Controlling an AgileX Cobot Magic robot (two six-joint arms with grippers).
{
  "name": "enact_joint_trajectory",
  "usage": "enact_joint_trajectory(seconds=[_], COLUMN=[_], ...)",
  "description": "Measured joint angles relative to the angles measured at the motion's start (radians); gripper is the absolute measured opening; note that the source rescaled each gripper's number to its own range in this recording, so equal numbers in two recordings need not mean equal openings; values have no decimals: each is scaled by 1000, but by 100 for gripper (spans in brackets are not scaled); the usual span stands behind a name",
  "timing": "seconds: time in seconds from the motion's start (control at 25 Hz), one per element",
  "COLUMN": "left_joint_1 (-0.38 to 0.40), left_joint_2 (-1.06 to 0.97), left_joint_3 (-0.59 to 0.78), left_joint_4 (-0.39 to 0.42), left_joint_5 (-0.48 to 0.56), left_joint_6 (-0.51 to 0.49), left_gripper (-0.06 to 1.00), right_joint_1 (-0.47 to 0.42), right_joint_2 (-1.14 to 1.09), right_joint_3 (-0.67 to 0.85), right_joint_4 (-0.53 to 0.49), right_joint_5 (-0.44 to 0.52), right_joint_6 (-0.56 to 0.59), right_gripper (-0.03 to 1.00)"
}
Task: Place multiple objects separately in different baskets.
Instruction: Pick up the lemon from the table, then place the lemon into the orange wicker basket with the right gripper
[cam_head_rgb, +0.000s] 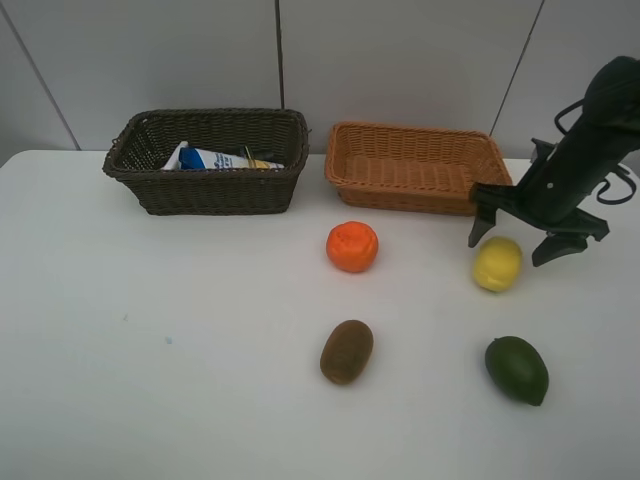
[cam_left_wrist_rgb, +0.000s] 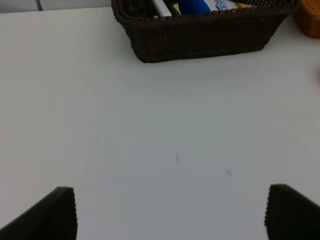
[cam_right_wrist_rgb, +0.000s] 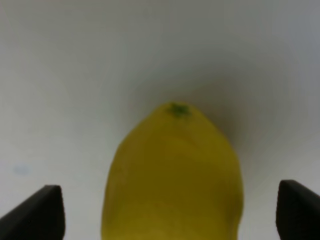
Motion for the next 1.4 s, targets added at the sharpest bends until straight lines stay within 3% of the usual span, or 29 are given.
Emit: enact_joint_trajectory(seconds=[0.4,0.48,0.52,0.56,0.64,0.76,0.92,1.16,1.4], left_joint_1=[0,0,0,0,0,0,0,0,0], left_joint_2=[0,0,0,0,0,0,0,0,0], left_joint_3=[0,0,0,0,0,0,0,0,0], left_joint_4=[0,0,0,0,0,0,0,0,0], left_joint_5=[0,0,0,0,0,0,0,0,0], left_joint_6=[0,0,0,0,0,0,0,0,0], left_gripper=[99,99,99,99,99,99,99,99,99], right_joint_1=[11,11,11,11,11,11,11,11,11], right_joint_2=[99,102,102,103,104,104,66,-34,136], right_joint_3=[0,-3,-3,-3,-3,-6,-68,-329,-589], right_joint_4=[-41,-47,-52,-56,-56,-56,-55,-55,-54], right_joint_5=[-77,-73,-72,-69,-60,-31,75,169,177], right_joint_6=[1,1,1,1,0,-31,-74,-131,-155], right_gripper=[100,95,87,71,19,19,19,19,19])
